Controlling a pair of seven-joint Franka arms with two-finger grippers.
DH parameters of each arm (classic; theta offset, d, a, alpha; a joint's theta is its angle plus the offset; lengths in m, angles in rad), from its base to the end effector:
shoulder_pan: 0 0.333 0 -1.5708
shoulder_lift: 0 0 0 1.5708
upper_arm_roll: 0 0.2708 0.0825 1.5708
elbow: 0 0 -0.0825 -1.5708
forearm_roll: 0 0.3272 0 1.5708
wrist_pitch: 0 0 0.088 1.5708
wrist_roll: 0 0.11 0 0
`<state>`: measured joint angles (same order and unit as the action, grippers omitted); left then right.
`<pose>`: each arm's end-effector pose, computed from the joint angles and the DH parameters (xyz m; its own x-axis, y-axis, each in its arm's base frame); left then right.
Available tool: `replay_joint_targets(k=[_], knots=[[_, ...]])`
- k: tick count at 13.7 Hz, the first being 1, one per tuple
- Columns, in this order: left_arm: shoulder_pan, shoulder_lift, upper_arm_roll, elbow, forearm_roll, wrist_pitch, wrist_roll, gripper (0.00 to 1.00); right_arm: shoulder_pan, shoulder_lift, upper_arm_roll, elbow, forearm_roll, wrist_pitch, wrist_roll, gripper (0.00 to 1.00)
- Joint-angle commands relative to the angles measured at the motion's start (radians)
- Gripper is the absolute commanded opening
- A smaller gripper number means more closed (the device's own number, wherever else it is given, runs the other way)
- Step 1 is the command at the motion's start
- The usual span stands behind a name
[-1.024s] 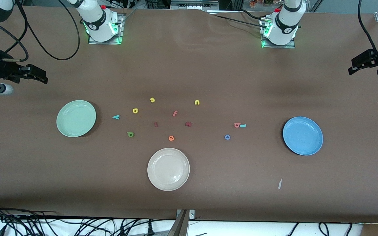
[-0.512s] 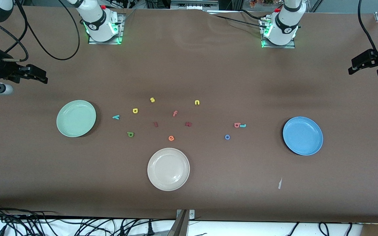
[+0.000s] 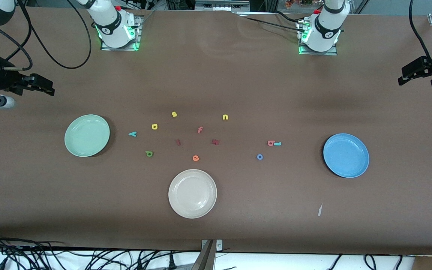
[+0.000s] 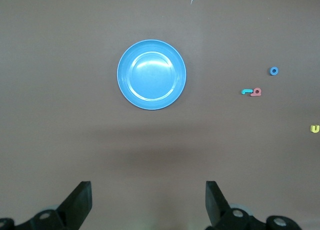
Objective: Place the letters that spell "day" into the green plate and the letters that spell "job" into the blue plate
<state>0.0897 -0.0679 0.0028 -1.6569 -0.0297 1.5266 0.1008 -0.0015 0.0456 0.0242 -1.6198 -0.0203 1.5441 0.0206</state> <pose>0.4718 0.0404 0.5701 0.9982 -0.0097 -0.0590 -0.0076 -0.9993 0.0360 0.5023 0.0089 0.5312 0.9927 0.0015 -0.1206 0.0041 -0.9998 0.0216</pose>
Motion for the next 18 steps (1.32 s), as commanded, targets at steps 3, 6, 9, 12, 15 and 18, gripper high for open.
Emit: replay_joint_targets(k=[3,6,9,12,15,18], knots=[[0.005,0.008,-0.001,0.020,-0.024,-0.017,-0.007,1.00,-0.005,0.000,0.003,0.006,0.002,-0.009,-0.002,1.00],[0.005,0.008,-0.001,0.020,-0.024,-0.017,-0.007,1.00,-0.005,0.000,0.003,0.006,0.002,-0.009,-0.002,1.00],[0.007,0.008,-0.001,0.020,-0.024,-0.019,-0.007,1.00,-0.005,0.000,0.003,0.006,0.002,-0.010,-0.002,1.00],[0.007,0.008,-0.001,0.020,-0.024,-0.019,-0.007,1.00,-0.005,0.000,0.003,0.006,0.002,-0.010,-0.002,1.00],[0.007,0.010,-0.001,0.020,-0.024,-0.019,-0.006,1.00,-0.003,0.000,0.003,0.006,0.002,-0.010,-0.002,1.00],[0.007,0.019,0.000,0.022,-0.026,-0.016,0.010,1.00,-0.005,0.000,0.003,0.006,0.002,-0.010,-0.002,1.00]])
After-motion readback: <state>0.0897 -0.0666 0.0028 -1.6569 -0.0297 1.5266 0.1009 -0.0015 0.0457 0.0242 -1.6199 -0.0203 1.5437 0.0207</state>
